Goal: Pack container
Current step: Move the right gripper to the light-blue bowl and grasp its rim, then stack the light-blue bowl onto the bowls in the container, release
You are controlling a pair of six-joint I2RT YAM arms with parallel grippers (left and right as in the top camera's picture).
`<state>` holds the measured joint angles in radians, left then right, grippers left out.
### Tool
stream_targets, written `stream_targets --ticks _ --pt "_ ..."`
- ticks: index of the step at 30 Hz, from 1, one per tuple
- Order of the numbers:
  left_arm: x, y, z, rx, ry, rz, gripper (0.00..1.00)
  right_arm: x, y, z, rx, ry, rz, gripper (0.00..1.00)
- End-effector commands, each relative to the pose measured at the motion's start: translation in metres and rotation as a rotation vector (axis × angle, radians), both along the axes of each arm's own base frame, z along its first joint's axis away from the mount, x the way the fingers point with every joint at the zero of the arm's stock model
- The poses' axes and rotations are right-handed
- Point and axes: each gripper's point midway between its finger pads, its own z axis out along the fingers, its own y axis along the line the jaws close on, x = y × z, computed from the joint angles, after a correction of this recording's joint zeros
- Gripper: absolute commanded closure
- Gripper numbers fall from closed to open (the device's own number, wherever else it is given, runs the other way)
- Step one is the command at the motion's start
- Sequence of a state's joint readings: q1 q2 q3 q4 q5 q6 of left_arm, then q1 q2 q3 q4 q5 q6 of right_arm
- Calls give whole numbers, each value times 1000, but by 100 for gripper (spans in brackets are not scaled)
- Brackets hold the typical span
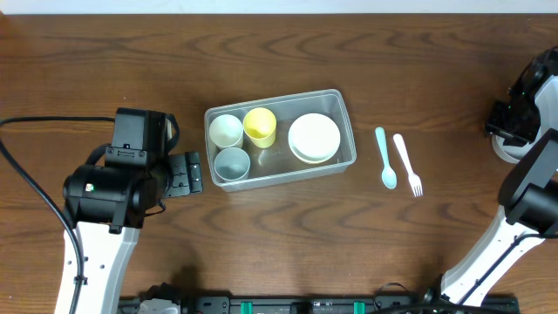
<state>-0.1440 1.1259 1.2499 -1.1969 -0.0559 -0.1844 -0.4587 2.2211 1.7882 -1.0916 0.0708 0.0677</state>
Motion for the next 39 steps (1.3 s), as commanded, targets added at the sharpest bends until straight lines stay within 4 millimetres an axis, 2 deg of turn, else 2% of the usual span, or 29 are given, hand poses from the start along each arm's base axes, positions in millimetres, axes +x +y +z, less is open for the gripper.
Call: stream_targets --ticks 1,6,9,15,19,23,25,28,30,35,37,39 --pt "-1 2 -3 1 9 20 9 -3 6 -7 11 20 10 56" --pt "0 2 -3 1 9 20 9 -3 7 -11 11 20 13 70" --pt "-1 3 -3 1 10 20 9 -3 8 -11 11 20 15 83" --pt "-1 3 -3 1 10 20 9 -1 13 -12 12 23 27 99" --pt "0 2 -3 1 9 20 9 -2 18 -11 27 28 34 99" --pt "-1 3 -3 1 10 20 9 5 40 0 77 -5 79 99" --pt "-1 2 -3 1 10 19 9 11 51 15 76 -38 113 99" --pt "-1 3 -3 1 10 20 9 25 75 53 63 -131 203 99" --pt "-1 2 -3 1 10 19 9 35 100 88 50 -221 290 99" --pt "-1 2 -3 1 10 20 9 41 185 177 -2 -435 569 99" --pt "-1 2 -3 1 10 19 9 36 225 202 -14 -498 699 99" --pt "-1 2 -3 1 10 20 9 26 270 218 -11 -539 846 99"
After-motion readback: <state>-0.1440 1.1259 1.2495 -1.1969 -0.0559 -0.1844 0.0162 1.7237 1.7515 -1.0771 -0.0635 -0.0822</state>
